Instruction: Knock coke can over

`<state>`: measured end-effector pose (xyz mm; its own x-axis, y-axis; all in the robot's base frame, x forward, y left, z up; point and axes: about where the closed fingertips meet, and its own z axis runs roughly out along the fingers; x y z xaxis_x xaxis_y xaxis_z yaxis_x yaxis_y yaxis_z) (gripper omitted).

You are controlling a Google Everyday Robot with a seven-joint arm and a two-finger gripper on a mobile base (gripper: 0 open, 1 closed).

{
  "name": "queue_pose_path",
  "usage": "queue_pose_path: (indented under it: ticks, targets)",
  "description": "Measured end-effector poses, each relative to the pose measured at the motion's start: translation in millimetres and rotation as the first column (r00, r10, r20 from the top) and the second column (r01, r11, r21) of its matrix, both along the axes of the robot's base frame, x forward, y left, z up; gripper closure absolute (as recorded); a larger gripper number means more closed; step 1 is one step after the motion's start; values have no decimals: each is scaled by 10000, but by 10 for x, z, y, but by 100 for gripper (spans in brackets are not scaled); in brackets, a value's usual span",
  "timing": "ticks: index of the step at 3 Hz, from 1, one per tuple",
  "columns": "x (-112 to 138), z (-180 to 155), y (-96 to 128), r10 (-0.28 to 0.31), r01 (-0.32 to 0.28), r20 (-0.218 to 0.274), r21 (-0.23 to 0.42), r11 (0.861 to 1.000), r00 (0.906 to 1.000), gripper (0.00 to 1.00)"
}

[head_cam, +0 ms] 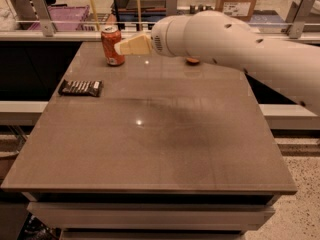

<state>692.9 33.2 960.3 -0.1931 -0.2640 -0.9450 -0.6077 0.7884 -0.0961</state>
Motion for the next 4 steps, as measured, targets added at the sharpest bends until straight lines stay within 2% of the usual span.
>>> queue_pose_path:
  ticks: [1, 2, 3, 4]
  targets:
    - [94, -88, 157, -2, 4, -92, 242, 9997, 10000, 0]
    - [259, -250, 576, 557, -547, -195, 519, 9972, 9983, 0]
    - [259, -249, 577, 558, -548, -194, 519, 9971, 9983, 0]
    - [386, -316, 609, 582, -573, -119, 665, 9961, 9982, 0]
